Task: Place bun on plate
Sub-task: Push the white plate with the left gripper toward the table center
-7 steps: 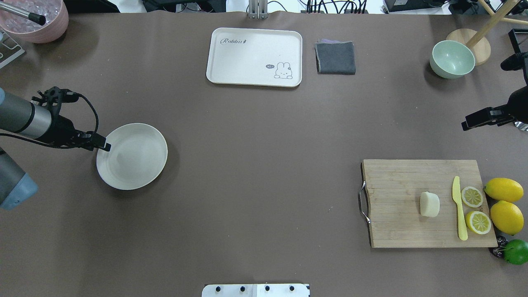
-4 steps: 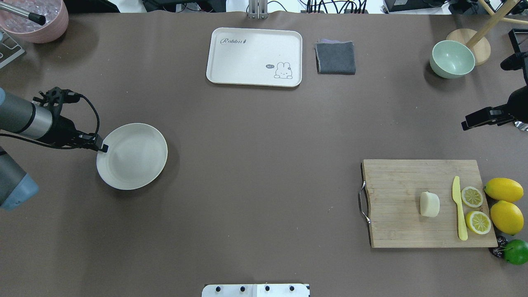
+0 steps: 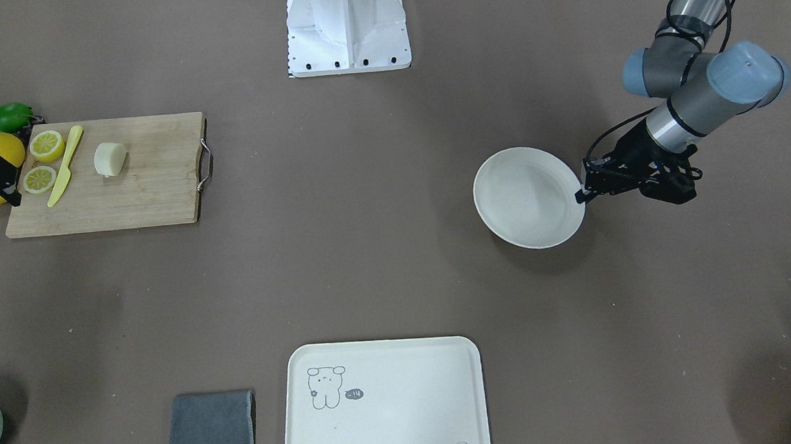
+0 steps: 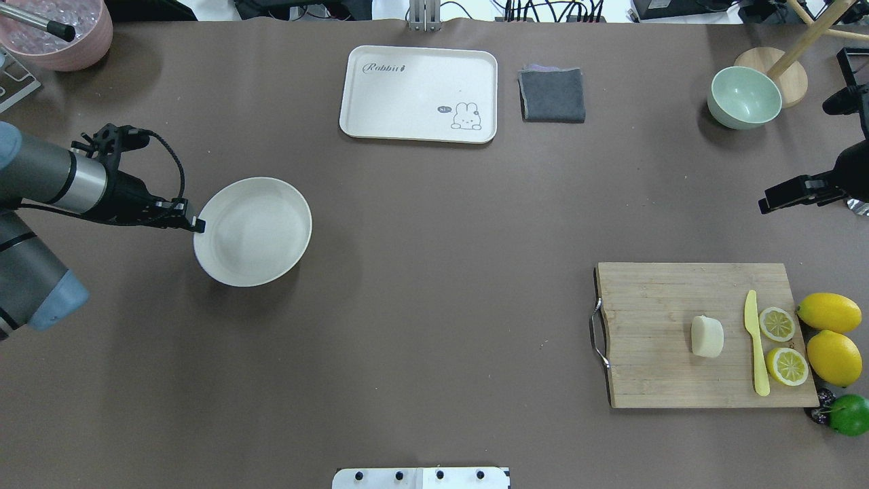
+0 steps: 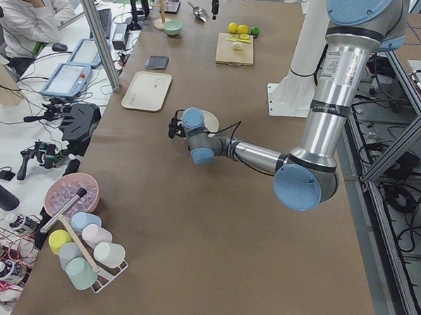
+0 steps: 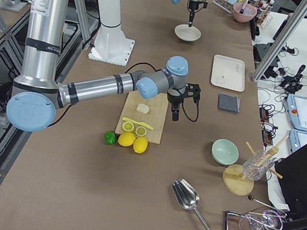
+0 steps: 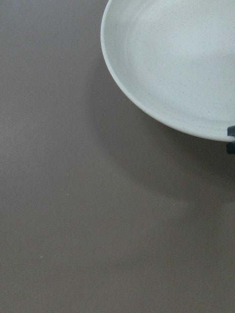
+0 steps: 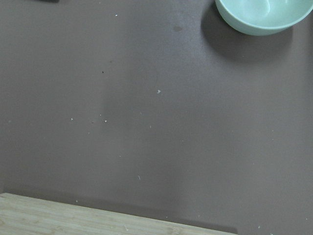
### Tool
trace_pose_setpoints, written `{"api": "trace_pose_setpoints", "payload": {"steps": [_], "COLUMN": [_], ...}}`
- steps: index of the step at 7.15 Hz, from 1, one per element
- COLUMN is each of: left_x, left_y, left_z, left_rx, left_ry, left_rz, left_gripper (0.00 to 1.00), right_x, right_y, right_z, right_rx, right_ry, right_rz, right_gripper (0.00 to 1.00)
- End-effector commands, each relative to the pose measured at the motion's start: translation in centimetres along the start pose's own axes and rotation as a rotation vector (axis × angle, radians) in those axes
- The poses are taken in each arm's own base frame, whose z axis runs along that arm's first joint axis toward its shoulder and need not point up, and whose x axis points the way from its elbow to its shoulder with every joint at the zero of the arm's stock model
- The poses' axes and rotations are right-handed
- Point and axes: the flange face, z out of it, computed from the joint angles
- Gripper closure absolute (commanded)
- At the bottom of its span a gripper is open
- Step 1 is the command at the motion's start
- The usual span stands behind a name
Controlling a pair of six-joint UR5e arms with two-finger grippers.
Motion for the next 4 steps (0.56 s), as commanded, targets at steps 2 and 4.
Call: {"api": "trace_pose_setpoints", "payload": {"steps": [2,4], "left_x": [12.8,17.9], "left_y": [0.3,3.6], "left_z": [4.6,8.2], "left_rx": [0.011,0.011], "left_ry": [0.107,0.095], "left_rz": [-0.097,-0.097], "left_gripper": [1.00,1.00], "right_x": [-0.1,-0.1], "right_y": [-0.1,-0.1], "right_z": [-0.1,-0.1], "right_rx": [0.002,0.003], "right_ry": [-0.001,-0.002], "right_rz": [0.000,0.001], "right_gripper": [0.00,0.00]}}
